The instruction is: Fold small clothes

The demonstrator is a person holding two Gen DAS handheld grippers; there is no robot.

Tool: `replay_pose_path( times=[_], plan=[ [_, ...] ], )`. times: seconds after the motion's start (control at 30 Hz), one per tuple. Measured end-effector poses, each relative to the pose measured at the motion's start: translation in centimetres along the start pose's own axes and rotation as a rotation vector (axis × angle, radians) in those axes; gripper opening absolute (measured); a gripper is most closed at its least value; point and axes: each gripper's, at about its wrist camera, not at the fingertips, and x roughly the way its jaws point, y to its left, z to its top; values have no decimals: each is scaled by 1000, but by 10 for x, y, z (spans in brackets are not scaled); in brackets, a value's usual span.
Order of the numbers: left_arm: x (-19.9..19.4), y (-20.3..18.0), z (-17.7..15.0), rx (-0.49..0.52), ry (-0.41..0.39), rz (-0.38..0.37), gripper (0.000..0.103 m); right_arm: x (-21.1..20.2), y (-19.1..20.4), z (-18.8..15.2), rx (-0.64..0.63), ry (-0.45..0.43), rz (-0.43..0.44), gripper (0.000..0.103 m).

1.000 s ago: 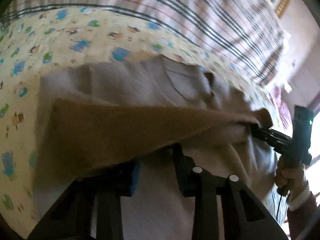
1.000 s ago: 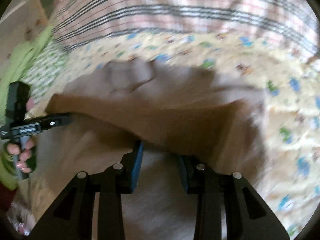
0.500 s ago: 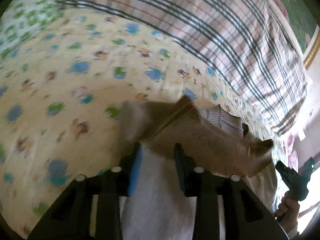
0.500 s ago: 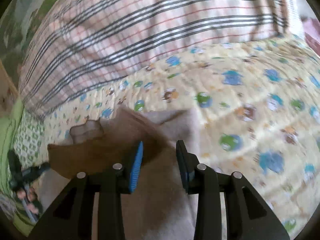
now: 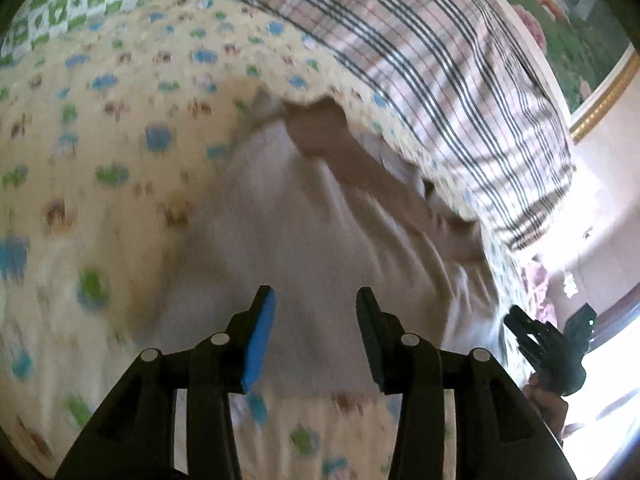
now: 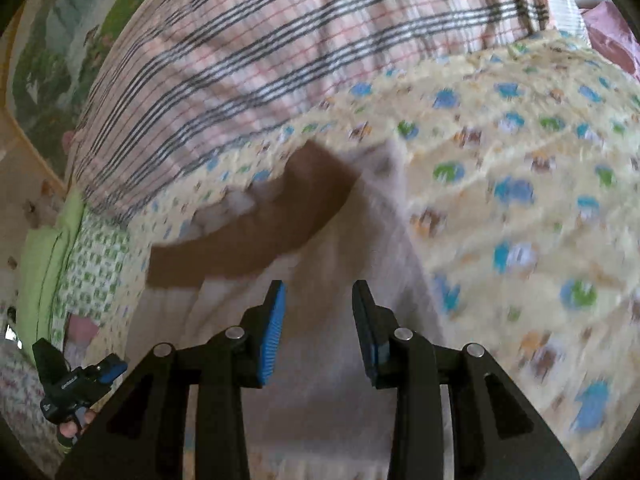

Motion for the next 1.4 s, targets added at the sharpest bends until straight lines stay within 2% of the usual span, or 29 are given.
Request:
replay_pose_path(
  times=[0.23,0.3,0.5,0.67,0.83,0.9,1.03,1.23,1.4],
  plan=[
    [-6,4,-47,-45,48,-14,49,-7,23,-42,-52,55,26,39],
    [-7,7,-52,-68,53,-12,50,-10,27,-50,-56,61,33,43],
    [-7,20,-58,-142,41,-18,52,-16,34,-70,-57,91,54,44],
    [0,30,-53,-202,17,-37,52,-15,39,-74,-65,107,65,44],
    [12,50,-30,-305,-42,-79,51,-14,41,-73,-64,110,72,44],
    [17,54,-19,-319,-68,-61,46,-12,42,-71,-67,110,74,44],
    [27,47,2,-257,-91,-26,12,-10,43,-67,-71,107,78,44],
    [14,-16,14,-65,-145,-86,9,-8,28,-46,-33,84,105,44],
    [15,-93,9,150,-118,-146,9,-12,14,-18,-26,52,119,44]
  ],
)
